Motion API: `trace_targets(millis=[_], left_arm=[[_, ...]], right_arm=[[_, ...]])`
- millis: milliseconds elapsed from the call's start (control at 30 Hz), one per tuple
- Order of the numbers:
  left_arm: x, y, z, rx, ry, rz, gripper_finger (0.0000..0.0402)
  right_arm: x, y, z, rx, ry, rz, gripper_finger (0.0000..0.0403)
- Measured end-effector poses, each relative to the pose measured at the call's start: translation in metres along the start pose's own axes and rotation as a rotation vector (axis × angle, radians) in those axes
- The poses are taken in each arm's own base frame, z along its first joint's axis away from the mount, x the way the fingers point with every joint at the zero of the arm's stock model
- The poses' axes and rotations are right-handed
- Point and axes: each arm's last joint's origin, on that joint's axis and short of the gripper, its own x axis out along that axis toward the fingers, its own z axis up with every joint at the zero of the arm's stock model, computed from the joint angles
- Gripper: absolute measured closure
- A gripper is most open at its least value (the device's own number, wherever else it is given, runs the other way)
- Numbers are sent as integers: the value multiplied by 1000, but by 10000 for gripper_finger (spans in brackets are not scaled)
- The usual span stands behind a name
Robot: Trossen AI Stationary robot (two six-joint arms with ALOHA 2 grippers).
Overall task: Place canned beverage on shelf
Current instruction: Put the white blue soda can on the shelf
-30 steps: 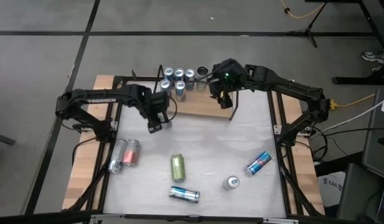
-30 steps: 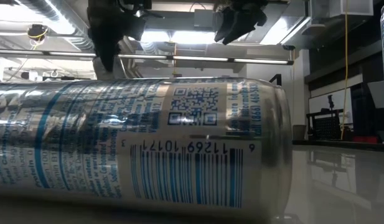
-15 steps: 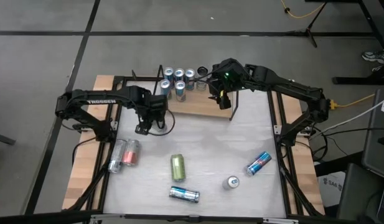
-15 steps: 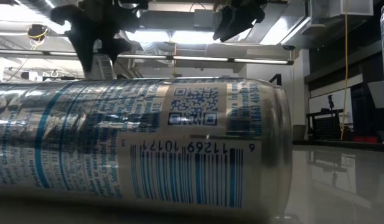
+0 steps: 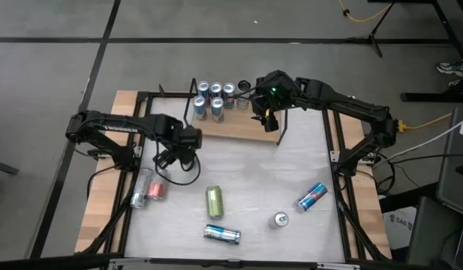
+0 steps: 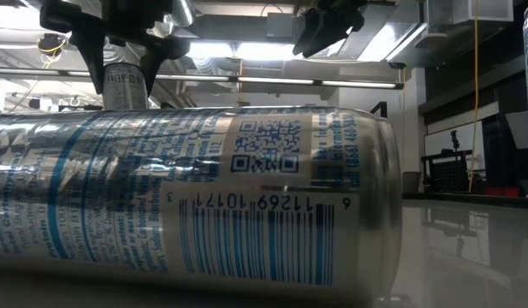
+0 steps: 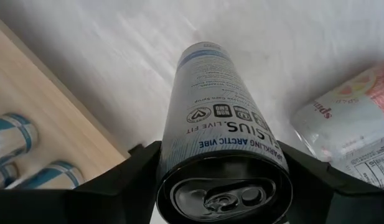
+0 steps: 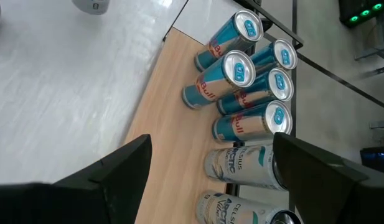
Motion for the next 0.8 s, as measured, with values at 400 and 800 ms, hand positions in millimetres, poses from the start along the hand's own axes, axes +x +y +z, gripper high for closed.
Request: trace_targets(millis=[400, 800], left_arm=[[-1, -9, 5, 79, 42, 24, 145], [26, -23, -6, 155, 233, -2, 144]], right_arm=[[0, 0, 0, 0, 0, 0, 79], [0, 0, 0, 0, 1, 0, 79]])
